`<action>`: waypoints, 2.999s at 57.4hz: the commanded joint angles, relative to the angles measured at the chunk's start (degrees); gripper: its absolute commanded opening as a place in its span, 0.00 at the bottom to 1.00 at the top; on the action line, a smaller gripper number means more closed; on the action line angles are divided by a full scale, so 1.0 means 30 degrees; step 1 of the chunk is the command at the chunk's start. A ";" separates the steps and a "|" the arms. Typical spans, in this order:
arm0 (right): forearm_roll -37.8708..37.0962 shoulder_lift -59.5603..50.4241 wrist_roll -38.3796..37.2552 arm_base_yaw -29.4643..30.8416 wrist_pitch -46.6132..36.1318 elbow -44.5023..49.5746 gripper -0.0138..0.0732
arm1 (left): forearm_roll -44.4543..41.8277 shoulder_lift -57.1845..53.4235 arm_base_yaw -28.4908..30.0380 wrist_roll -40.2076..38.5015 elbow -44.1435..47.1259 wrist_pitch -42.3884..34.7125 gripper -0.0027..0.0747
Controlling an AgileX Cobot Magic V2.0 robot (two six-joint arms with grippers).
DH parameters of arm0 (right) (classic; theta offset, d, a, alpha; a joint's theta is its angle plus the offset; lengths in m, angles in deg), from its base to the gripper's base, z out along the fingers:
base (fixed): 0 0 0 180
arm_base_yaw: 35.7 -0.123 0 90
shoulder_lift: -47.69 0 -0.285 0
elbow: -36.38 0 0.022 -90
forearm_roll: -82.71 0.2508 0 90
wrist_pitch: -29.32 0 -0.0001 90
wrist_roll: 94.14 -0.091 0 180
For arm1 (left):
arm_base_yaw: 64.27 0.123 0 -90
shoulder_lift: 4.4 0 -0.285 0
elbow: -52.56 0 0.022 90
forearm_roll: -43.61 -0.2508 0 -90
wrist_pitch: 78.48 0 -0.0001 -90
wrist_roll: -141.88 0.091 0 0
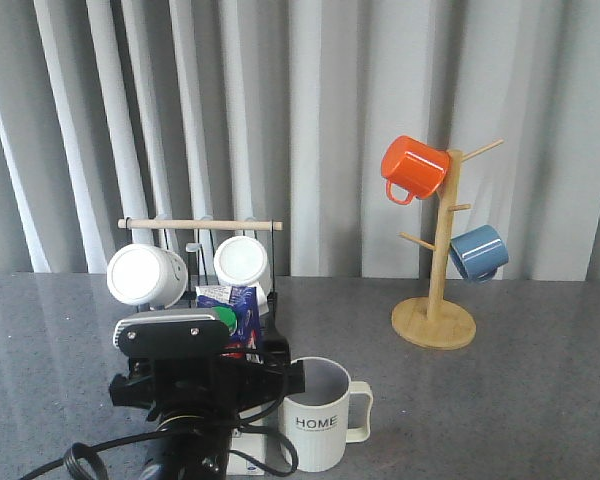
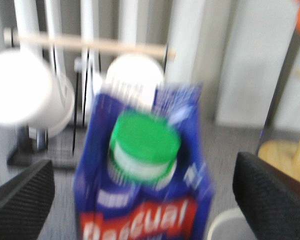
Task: Place milk next to cup
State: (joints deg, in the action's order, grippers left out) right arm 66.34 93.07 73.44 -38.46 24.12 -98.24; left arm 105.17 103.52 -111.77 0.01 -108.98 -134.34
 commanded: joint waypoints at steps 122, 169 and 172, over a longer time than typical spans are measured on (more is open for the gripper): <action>-0.0173 -0.0030 0.0138 0.0055 -0.1357 -0.0462 0.15 | -1.9246 -1.9059 1.2339 -1.2710 0.5439 1.7994 0.02; -0.0173 -0.0030 0.0138 0.0055 -0.1334 -0.0462 0.15 | -2.0970 -3.1435 1.4759 -1.4215 1.9724 1.5262 0.02; -0.0173 -0.0030 0.0138 0.0055 -0.1334 -0.0462 0.15 | -2.1604 -3.2212 1.4759 -1.4644 1.9724 1.6201 0.02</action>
State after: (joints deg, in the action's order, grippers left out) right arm 66.34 93.07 73.44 -38.46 24.12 -98.24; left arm 44.02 9.69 -67.51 -40.63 -48.96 -85.78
